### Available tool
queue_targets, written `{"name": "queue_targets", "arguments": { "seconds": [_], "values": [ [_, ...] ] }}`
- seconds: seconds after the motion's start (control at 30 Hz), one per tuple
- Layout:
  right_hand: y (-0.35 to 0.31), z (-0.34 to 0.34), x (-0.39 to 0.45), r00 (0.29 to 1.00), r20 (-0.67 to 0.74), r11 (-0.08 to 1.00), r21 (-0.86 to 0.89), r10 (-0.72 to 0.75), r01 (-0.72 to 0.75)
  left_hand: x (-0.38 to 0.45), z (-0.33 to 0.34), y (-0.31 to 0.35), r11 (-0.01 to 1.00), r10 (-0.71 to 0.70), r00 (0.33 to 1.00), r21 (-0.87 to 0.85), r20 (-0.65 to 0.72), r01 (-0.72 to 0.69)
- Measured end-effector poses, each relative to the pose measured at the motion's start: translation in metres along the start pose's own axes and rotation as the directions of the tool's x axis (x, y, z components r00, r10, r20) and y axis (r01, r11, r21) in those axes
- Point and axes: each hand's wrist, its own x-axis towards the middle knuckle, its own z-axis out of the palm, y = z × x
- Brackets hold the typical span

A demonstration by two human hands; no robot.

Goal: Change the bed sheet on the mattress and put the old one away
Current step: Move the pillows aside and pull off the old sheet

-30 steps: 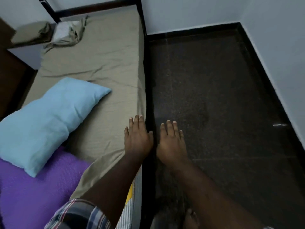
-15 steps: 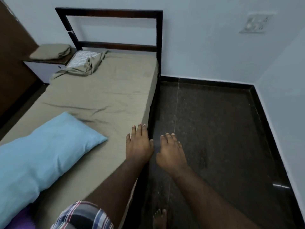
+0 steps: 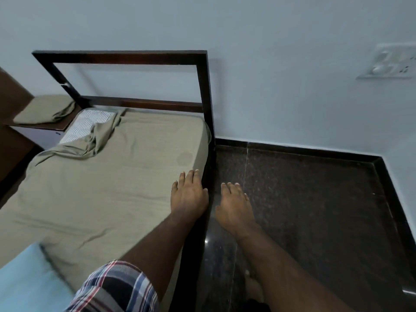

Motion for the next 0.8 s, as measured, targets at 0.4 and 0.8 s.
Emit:
{"name": "queue_targets", "arguments": {
  "seconds": [0.4, 0.8],
  "values": [
    [0.015, -0.002, 0.358, 0.999, 0.032, 0.999, 0.029, -0.035, 0.034, 0.365, 0.054, 0.009, 0.982, -0.160, 0.982, -0.089, 0.099, 0.169],
    [0.045, 0.053, 0.550, 0.963, 0.267, 0.999, 0.004, -0.043, 0.044, 0.542, 0.138, -0.001, 0.893, -0.406, 0.871, -0.083, 0.278, 0.443]
  ]
}}
